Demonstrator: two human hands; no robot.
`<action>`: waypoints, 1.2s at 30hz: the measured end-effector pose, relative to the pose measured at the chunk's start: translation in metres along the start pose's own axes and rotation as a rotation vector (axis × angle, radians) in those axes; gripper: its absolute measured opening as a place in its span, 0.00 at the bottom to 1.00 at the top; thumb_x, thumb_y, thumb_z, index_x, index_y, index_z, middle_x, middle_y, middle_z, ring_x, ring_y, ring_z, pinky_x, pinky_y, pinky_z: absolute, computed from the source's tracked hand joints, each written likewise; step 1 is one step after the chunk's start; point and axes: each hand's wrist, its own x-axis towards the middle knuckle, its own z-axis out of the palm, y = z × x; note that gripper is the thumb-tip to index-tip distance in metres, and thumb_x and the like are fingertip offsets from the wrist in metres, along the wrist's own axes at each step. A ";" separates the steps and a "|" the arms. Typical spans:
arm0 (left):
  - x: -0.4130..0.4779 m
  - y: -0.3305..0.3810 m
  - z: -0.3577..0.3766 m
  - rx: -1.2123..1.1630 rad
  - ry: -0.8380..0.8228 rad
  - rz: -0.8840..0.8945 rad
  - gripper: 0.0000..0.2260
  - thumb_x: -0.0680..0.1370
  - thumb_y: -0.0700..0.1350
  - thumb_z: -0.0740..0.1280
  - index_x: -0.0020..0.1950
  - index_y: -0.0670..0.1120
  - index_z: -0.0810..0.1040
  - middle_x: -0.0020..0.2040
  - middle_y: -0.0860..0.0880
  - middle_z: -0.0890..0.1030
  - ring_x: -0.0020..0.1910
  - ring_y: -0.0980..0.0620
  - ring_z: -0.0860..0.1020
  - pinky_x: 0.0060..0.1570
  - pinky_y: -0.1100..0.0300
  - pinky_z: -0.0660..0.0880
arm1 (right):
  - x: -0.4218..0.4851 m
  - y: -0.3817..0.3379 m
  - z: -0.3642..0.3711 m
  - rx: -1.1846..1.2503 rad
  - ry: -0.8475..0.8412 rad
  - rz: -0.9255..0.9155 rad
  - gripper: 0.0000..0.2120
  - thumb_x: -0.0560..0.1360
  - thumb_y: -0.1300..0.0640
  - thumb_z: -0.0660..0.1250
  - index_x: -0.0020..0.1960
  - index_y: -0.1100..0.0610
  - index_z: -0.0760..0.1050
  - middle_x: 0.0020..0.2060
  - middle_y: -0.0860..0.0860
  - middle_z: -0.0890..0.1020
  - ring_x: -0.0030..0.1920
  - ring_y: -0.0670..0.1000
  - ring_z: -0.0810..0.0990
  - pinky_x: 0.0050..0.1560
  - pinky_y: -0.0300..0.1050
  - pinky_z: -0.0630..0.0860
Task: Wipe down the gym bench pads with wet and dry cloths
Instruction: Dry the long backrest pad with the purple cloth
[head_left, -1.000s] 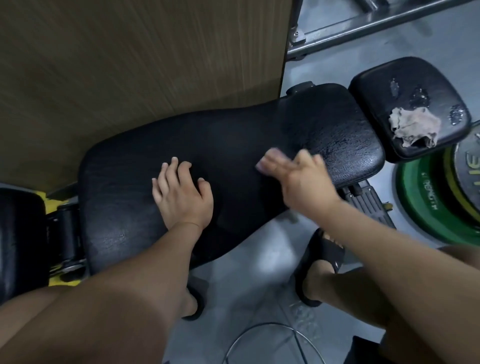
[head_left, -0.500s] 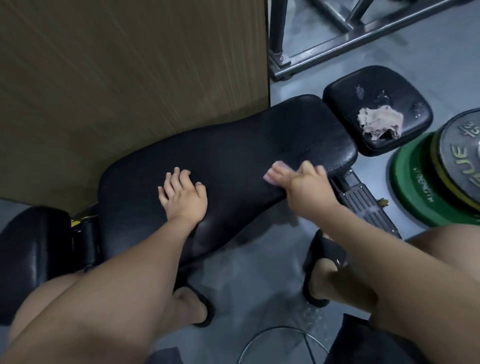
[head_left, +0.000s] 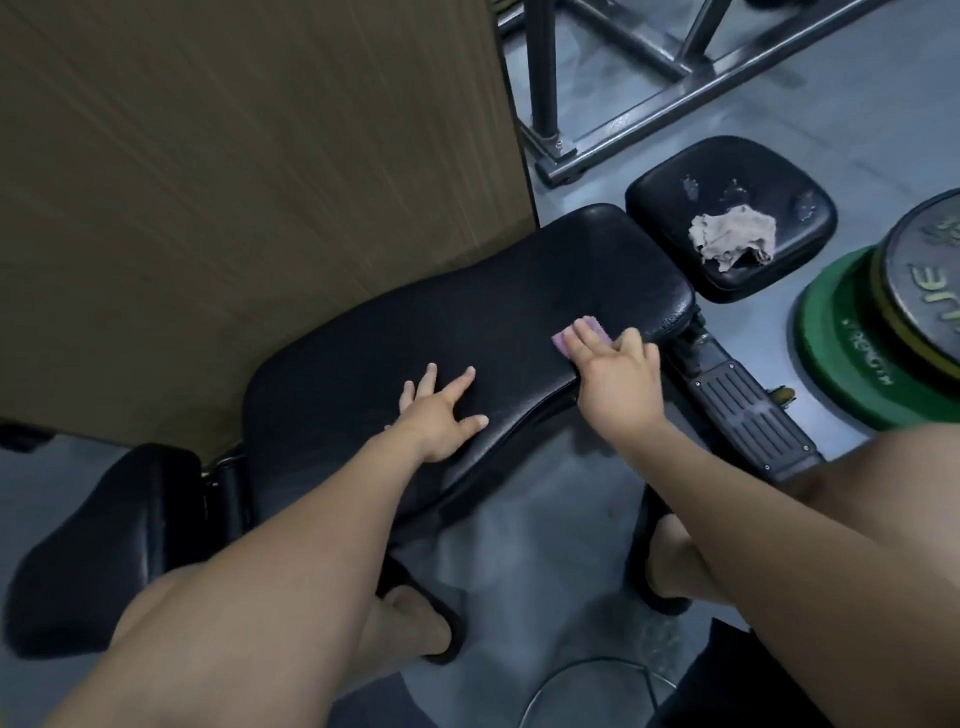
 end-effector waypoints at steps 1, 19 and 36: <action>0.000 0.001 0.001 0.032 -0.017 -0.008 0.33 0.80 0.64 0.63 0.78 0.72 0.46 0.82 0.55 0.36 0.81 0.41 0.36 0.76 0.33 0.52 | -0.005 -0.004 0.004 0.024 0.000 -0.001 0.24 0.74 0.61 0.69 0.68 0.46 0.75 0.70 0.41 0.75 0.47 0.56 0.71 0.46 0.49 0.67; 0.005 0.018 -0.009 0.084 -0.108 -0.053 0.39 0.82 0.55 0.66 0.79 0.68 0.39 0.80 0.50 0.30 0.78 0.37 0.32 0.77 0.41 0.52 | -0.038 -0.009 0.022 0.093 -0.039 -0.271 0.37 0.66 0.67 0.70 0.74 0.48 0.73 0.74 0.46 0.73 0.45 0.55 0.71 0.45 0.47 0.69; 0.010 0.024 -0.006 0.096 -0.096 -0.082 0.41 0.82 0.53 0.66 0.78 0.68 0.37 0.80 0.50 0.29 0.78 0.36 0.31 0.76 0.39 0.52 | -0.050 -0.021 0.026 0.132 -0.053 -0.492 0.34 0.68 0.64 0.72 0.73 0.49 0.74 0.74 0.47 0.74 0.47 0.54 0.75 0.45 0.47 0.70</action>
